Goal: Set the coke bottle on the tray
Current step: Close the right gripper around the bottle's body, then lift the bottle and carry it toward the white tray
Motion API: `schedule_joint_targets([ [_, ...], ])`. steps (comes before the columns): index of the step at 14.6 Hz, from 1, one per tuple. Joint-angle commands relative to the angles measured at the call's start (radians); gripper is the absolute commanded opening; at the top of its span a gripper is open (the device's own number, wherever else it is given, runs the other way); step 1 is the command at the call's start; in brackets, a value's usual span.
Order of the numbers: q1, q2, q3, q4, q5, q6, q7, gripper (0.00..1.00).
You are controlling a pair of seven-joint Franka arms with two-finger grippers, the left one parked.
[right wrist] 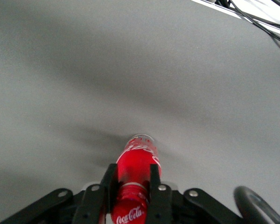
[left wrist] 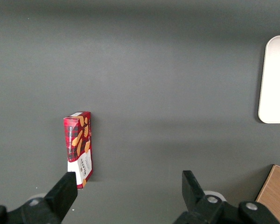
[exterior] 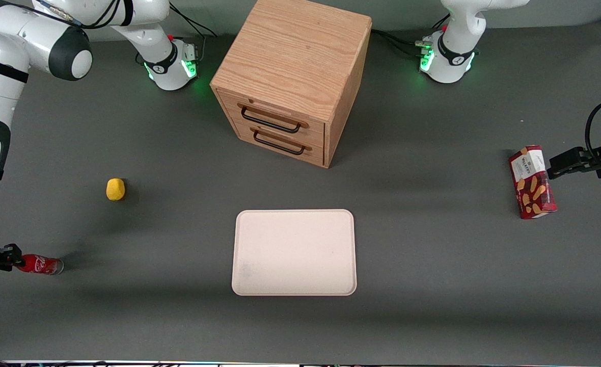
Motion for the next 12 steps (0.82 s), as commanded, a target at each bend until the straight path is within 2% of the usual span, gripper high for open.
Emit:
schedule_joint_targets([
  [1,-0.01,0.023,-0.003,0.035,0.038,-0.015,-0.035,0.0],
  [5,-0.006,0.008,-0.006,0.037,0.029,-0.032,-0.035,0.0],
  [8,0.008,-0.047,-0.009,0.043,0.018,-0.156,-0.023,0.0],
  [12,0.066,-0.127,-0.017,0.046,-0.063,-0.303,0.081,0.0],
])
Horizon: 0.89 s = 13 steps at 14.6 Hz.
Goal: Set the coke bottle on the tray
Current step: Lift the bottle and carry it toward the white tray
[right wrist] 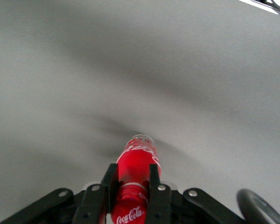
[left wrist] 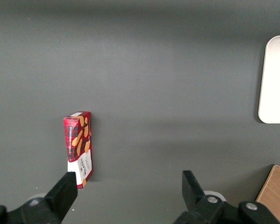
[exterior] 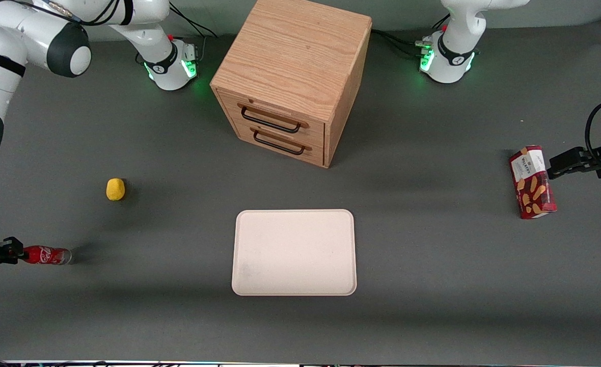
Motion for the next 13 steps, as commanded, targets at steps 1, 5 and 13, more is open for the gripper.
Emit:
schedule_joint_targets([
  [1,0.058,-0.098,-0.012,-0.007,-0.059,-0.129,0.117,0.0],
  [5,0.125,-0.213,0.008,-0.004,-0.108,-0.313,0.342,0.0],
  [13,0.199,-0.339,0.425,0.144,-0.329,-0.481,0.868,0.0],
])
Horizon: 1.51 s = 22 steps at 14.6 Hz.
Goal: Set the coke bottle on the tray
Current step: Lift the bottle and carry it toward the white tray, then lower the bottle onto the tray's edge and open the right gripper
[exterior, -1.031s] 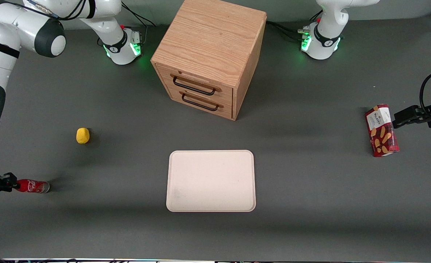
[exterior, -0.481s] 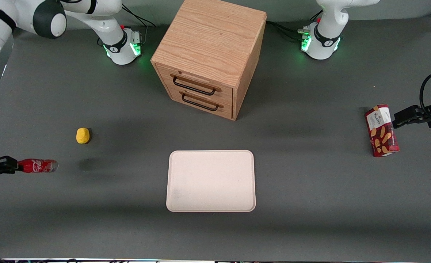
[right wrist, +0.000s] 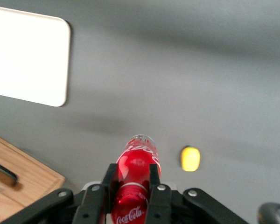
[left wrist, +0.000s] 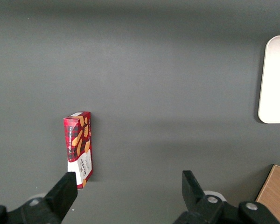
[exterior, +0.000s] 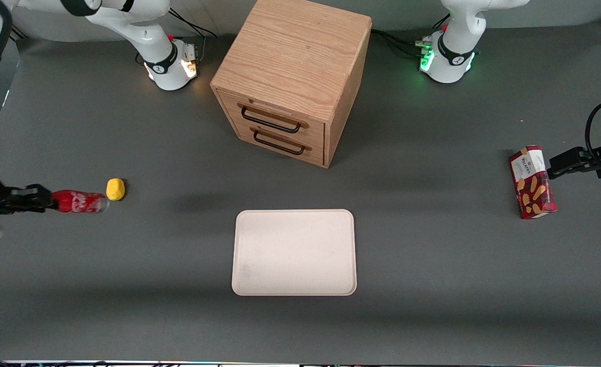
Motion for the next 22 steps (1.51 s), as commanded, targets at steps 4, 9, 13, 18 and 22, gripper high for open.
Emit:
schedule_joint_targets([
  [4,0.0,0.021,0.328,0.066,-0.098,0.096,0.363,0.0],
  [9,0.047,0.166,0.572,0.058,-0.397,0.296,0.547,0.0],
  [13,0.062,0.265,0.586,0.029,-0.41,0.443,0.564,0.0],
  [18,0.062,0.375,0.581,-0.037,-0.486,0.641,0.567,0.0],
  [22,0.062,0.433,0.581,-0.037,-0.525,0.701,0.584,0.0],
])
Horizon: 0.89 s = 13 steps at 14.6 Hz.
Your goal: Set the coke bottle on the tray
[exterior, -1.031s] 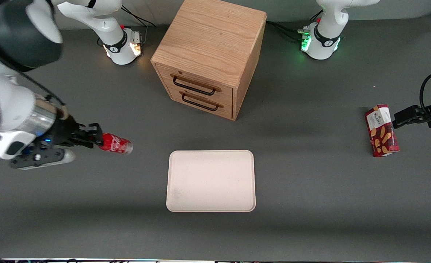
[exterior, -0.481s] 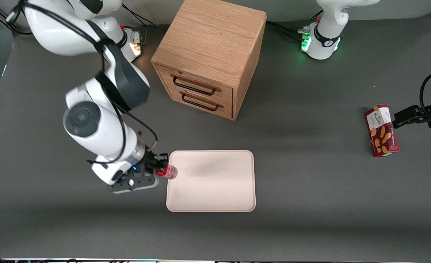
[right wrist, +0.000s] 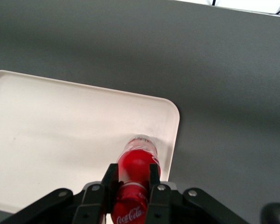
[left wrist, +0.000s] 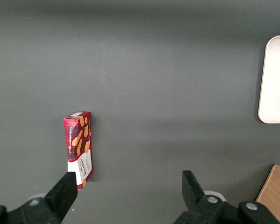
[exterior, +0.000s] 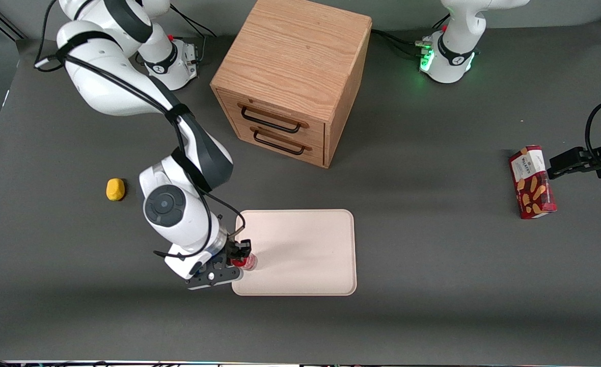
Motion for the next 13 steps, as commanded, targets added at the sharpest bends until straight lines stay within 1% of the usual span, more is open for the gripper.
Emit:
schedule_joint_targets([
  [1,-0.002,0.018,0.009,0.005,-0.037,0.027,0.04,0.0],
  [3,-0.002,0.027,0.007,0.005,-0.04,0.041,0.04,0.0],
  [4,-0.002,0.03,0.007,0.005,-0.04,0.042,0.04,0.16],
  [5,-0.004,0.035,0.007,0.005,-0.039,0.044,0.042,0.23],
  [6,-0.005,0.035,0.007,0.004,-0.039,0.047,0.042,0.41],
  [7,-0.005,0.037,0.007,0.004,-0.039,0.052,0.042,0.74],
  [8,-0.005,0.037,0.007,0.004,-0.042,0.064,0.042,1.0],
  [10,-0.005,0.037,0.007,-0.01,-0.059,0.087,0.042,1.0],
  [13,-0.007,0.03,0.007,-0.016,-0.054,0.088,0.045,1.0],
])
